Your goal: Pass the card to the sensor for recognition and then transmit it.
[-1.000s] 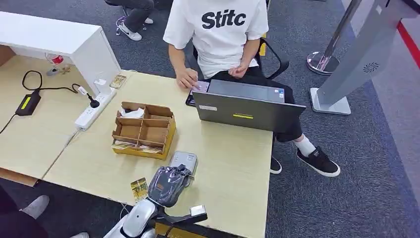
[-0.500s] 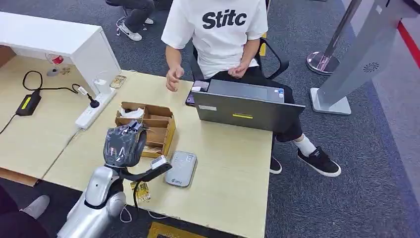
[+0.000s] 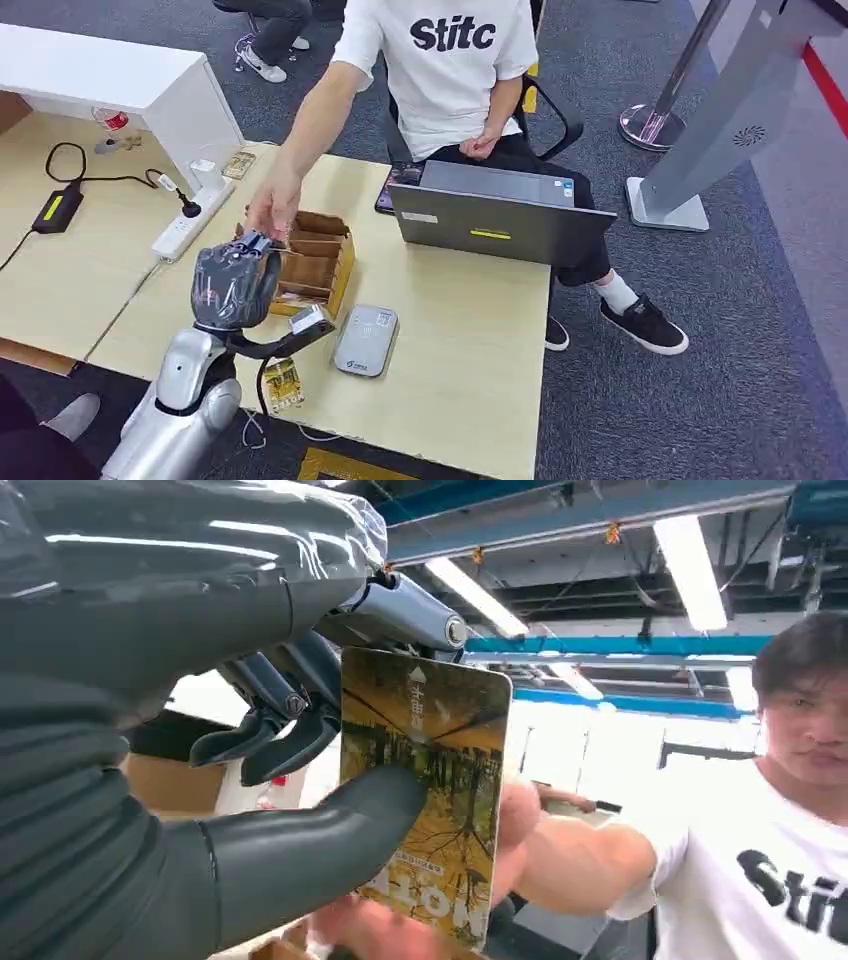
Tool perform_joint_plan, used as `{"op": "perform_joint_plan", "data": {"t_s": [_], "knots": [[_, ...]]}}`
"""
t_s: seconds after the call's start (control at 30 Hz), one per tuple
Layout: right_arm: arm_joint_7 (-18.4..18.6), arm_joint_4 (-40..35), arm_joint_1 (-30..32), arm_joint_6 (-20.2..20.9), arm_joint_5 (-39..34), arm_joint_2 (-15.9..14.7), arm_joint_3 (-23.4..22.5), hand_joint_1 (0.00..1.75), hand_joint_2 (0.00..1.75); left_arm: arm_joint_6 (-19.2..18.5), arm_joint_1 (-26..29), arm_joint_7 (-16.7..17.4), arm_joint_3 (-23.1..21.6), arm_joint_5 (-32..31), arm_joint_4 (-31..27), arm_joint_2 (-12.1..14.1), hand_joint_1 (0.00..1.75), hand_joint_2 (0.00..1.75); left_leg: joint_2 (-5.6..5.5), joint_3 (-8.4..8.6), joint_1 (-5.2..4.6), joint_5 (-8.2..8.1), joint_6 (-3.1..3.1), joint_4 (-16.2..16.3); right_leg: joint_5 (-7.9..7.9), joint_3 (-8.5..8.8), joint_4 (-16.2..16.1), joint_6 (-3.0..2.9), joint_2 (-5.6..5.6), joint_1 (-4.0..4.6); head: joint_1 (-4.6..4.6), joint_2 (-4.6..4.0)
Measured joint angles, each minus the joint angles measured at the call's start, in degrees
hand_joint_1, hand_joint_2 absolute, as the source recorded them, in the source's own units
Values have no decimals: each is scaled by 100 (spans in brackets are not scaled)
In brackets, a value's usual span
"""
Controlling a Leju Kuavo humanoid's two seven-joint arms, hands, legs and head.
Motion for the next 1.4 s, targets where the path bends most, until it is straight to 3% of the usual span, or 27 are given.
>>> {"op": "perform_joint_plan", "data": {"t_s": [0.23, 0.37, 0.5, 0.53, 0.57, 0.83, 1.07, 1.4], "knots": [[26, 4, 9, 2, -2, 0, 74, 0, 175, -35, -35, -179, 550, 685, -85, 207, 175, 175, 4, -1, 2, 0, -1, -1, -2, -5, 6, -3, 5, 0, 0, 0], [55, 7, 8, 9, -4, 0, 101, 0, 175, -212, -39, -431, 826, 1290, -85, 205, 175, 175, 20, -4, 2, -2, -3, -1, -2, -13, 6, -3, 23, 1, 0, 0], [59, 7, 6, 24, -4, 0, 114, 0, 175, -295, -54, -488, 966, 1459, -85, 172, 171, 175, 39, -7, -1, -7, -5, -1, -2, -18, 7, -3, 45, 0, 0, 0], [59, 7, 6, 24, -5, 0, 118, 0, 175, -308, -54, -494, 990, 1477, -85, 153, 17, 175, 42, -8, -1, -9, -6, -1, -2, -19, 6, -3, 49, 0, 0, 0], [59, 7, 6, 24, -4, 0, 122, 0, 175, -313, -54, -505, 1005, 1488, -85, 140, 0, 175, 45, -9, -1, -11, -3, 0, -2, -21, 6, -3, 52, 0, 0, 0], [94, 7, 3, 24, -72, 0, 170, 0, 175, -531, 143, -586, 959, 1155, -280, -9, 0, 175, 33, -16, -4, -12, -1, 0, -5, -26, -2, -2, 36, 0, 0, 0], [127, 7, 2, 20, -170, 4, 201, 0, 175, -597, 566, -237, 159, -170, -380, -188, 0, 175, 31, -14, -4, -7, 1, 0, 1, -23, -2, 1, 31, -1, 0, 0], [127, 7, 1, 20, -214, 4, 234, 0, 175, -876, 638, -184, -662, -179, -324, -267, 0, 175, 28, -14, -3, -6, 1, 0, 1, -24, -1, 1, 28, 0, 0, 0]]}}
